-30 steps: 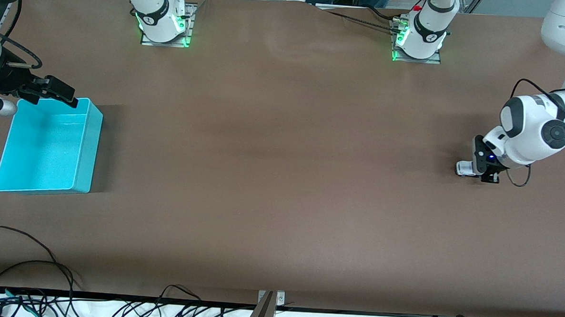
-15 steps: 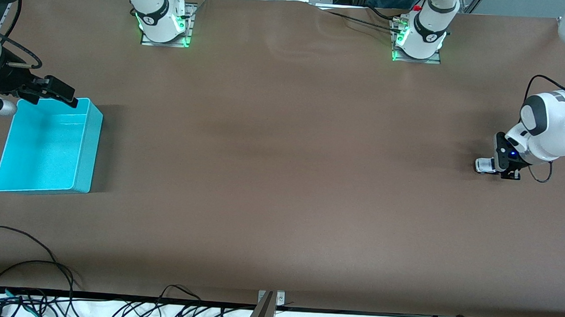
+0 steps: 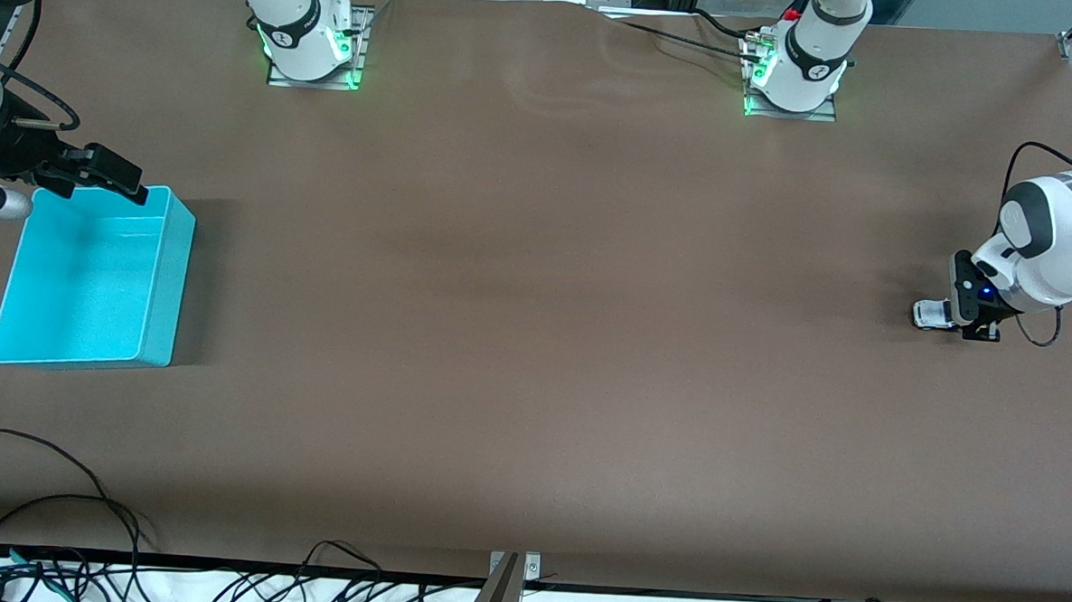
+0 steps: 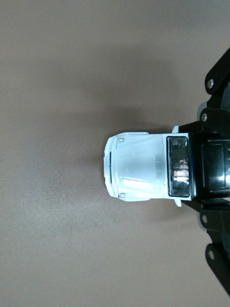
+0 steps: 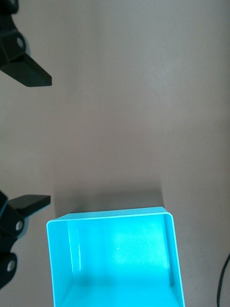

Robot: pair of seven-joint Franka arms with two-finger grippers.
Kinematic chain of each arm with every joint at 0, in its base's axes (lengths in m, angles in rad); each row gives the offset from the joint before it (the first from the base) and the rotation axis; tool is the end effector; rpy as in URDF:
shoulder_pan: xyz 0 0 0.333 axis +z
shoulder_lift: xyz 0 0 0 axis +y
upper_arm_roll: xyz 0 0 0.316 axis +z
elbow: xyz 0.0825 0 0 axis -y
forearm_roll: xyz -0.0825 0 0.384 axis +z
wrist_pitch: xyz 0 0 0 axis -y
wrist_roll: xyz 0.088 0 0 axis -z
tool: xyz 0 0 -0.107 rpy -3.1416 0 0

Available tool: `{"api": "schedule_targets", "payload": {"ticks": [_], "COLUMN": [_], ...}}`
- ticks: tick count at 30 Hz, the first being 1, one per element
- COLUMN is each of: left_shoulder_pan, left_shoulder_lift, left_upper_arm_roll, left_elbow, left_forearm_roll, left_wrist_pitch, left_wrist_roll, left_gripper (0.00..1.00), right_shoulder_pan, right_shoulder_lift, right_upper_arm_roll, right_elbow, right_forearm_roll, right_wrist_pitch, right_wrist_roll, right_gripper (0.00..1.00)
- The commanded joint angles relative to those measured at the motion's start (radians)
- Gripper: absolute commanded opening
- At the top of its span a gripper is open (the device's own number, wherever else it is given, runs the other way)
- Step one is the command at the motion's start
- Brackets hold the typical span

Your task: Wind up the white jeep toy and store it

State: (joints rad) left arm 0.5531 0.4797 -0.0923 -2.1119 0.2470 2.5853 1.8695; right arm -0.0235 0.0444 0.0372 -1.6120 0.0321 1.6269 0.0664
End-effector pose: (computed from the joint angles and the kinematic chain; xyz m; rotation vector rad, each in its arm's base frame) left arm 0.5192 0.2524 0.1845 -2.1539 2.2366 0.1251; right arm 0.5708 0.0107 0.5849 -3.1076 0.0855 0.0479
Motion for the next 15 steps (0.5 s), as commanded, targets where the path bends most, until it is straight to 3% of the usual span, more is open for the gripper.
{"api": "schedule_targets", "payload": {"ticks": [1,15], "left_shoulder_pan": [0.018,0.008], "left_shoulder_lift": [0.016,-0.053], "left_upper_arm_roll": [-0.010,-0.035], "left_elbow": [0.041,0.138], "left_forearm_roll": [0.031,-0.026], "left_wrist_pitch": [-0.030,-0.283], "left_wrist_roll": [0.014,-0.018], "left_gripper": [1.00,1.00], "right_shoulder_pan": [-0.010,-0.010], "right_shoulder_lift": [0.003,0.003], "right_upper_arm_roll": [0.009,0.009], "right_elbow": [0.020,0.020], "right_forearm_roll": [-0.006,-0.004], "right_wrist_pitch": [-0.018,-0.018], "right_wrist_roll": [-0.008,-0.008], "right_gripper": [1.00,1.00]}}
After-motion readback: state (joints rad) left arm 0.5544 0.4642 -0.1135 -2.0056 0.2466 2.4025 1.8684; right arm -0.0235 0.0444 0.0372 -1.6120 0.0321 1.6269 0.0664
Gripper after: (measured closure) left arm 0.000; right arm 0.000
